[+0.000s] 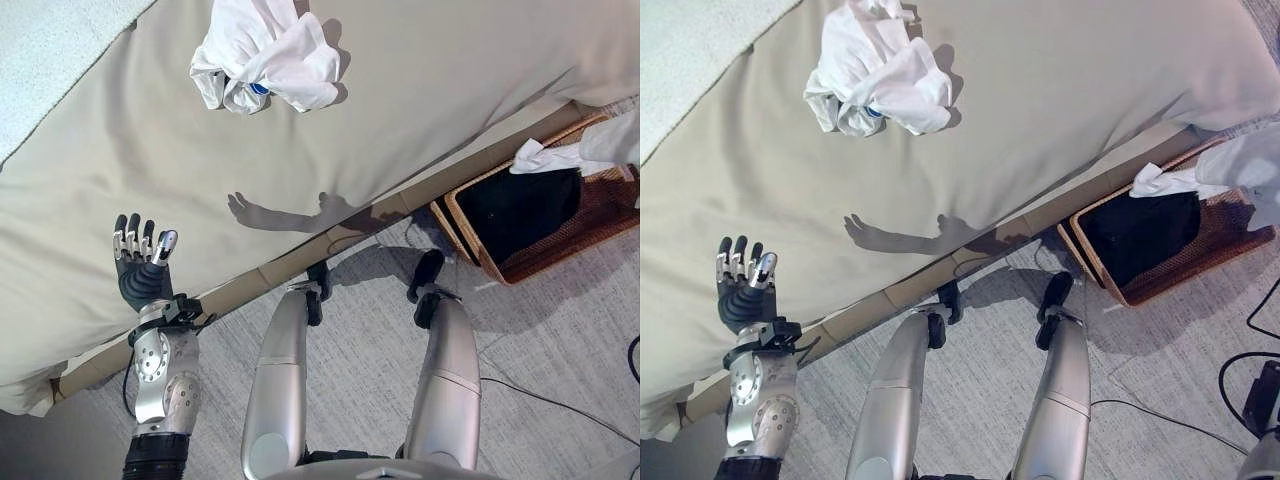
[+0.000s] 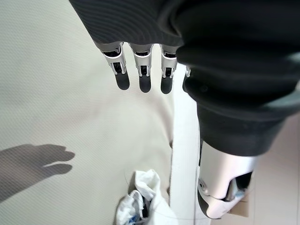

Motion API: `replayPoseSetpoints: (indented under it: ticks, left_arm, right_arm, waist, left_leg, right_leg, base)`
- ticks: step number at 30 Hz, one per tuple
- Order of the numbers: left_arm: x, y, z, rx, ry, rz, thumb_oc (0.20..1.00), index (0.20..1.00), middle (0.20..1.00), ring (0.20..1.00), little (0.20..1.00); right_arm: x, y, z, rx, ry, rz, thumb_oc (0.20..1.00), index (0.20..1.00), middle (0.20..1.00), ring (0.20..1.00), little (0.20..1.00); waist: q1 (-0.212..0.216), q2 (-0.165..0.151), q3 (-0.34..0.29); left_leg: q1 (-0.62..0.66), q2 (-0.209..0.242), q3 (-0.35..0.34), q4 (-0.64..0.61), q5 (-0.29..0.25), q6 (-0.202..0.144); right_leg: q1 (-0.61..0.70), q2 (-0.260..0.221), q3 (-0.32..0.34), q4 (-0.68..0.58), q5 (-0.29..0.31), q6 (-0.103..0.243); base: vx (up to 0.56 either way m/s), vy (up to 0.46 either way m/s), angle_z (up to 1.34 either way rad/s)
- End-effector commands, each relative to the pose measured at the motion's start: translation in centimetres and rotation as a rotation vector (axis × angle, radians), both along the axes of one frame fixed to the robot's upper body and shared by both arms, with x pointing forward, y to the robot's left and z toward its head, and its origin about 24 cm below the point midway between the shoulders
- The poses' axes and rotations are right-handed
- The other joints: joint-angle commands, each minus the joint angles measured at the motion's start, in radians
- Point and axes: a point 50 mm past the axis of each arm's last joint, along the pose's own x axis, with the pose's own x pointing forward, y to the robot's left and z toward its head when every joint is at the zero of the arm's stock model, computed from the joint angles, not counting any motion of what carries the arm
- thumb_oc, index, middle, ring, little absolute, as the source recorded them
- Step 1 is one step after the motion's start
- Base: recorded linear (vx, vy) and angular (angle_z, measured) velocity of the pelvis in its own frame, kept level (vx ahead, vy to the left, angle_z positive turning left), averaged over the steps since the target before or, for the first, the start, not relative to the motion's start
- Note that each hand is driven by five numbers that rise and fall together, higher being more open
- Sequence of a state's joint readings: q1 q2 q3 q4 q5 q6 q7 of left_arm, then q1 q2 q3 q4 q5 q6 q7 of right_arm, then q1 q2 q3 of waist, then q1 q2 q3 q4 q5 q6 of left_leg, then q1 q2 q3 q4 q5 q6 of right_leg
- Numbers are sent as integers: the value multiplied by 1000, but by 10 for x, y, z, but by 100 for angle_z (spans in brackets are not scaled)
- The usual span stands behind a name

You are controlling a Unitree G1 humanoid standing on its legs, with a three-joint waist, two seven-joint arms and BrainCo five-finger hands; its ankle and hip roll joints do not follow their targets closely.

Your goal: Pick up clothes into the bucket

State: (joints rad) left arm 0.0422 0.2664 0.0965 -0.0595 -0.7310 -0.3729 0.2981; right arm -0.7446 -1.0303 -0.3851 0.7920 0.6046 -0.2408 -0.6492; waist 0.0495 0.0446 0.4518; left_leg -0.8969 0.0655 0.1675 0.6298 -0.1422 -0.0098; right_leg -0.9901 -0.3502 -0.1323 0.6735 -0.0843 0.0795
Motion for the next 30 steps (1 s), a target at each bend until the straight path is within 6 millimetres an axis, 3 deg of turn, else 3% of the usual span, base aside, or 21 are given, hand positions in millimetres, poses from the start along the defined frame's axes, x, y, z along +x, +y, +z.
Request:
replayPoseSetpoints:
  ticks: [1, 5, 9, 14, 20, 24, 30]
  left_arm:
    - [-11, 6, 4, 31, -45, 15, 1000, 1000, 1000, 1000, 1000]
    - [-8, 5, 8, 34, -63, 10, 1000, 1000, 1000, 1000, 1000]
    - [-7, 0, 12, 2, -88, 15, 1000, 1000, 1000, 1000, 1000]
    - [-6, -4, 14, -20, -104, 24, 1000, 1000, 1000, 1000, 1000]
    - [-3, -8, 15, -39, -118, 6, 1000, 1000, 1000, 1000, 1000]
    - [-3, -8, 15, -41, -119, 7, 1000, 1000, 1000, 1000, 1000]
    - [1, -11, 17, -37, -130, -2, 1000, 1000, 1000, 1000, 1000]
  right_arm:
    - [-17, -6, 19, -107, -35, -55, 200, 200, 200, 200, 200]
    - [-10, -1, 12, -114, -11, -28, 200, 200, 200, 200, 200]
    - [18, 23, -8, -124, 33, 69, 200, 200, 200, 200, 200]
    - [41, 46, -44, -70, 100, 142, 200, 200, 200, 200, 200]
    - [59, 49, -84, 92, 214, 156, 200, 200, 200, 200, 200]
    - [63, 51, -82, 99, 222, 162, 200, 200, 200, 200, 200]
    - [68, 53, -61, 21, 248, 179, 200, 200, 200, 200, 200]
  waist:
    - [-25, 16, -110]
    - [-28, 22, -100]
    - [-29, 44, -71]
    - [-29, 70, -46]
    - [-17, 114, -36]
    - [-15, 124, -36]
    - [-22, 127, -21]
  left_leg:
    - [9, 40, -65, -95, 43, -71]
    - [22, 40, -66, -99, 42, -73]
    - [8, 38, -59, -87, 38, -69]
    - [-18, 32, -49, -63, 30, -61]
    - [-73, 18, -35, 27, -4, -49]
    - [-95, 19, -25, 59, -19, -47]
    - [-119, 33, 14, 97, -38, -46]
  right_leg:
    - [36, -20, 35, -39, 21, 96]
    - [47, -17, 37, -41, 15, 94]
    - [20, -13, 52, -19, 10, 88]
    - [-23, -17, 77, 12, 5, 83]
    - [-97, -20, 118, 105, -29, 68]
    - [-126, -23, 137, 133, -38, 64]
    - [-185, -5, 184, 159, -36, 63]
  base:
    - [29, -23, -5]
    - [9, -12, -2]
    - [-9, 1, -3]
    - [4, 12, -6]
    - [8, 25, 1]
    - [0, 0, 0]
    - [2, 48, -11]
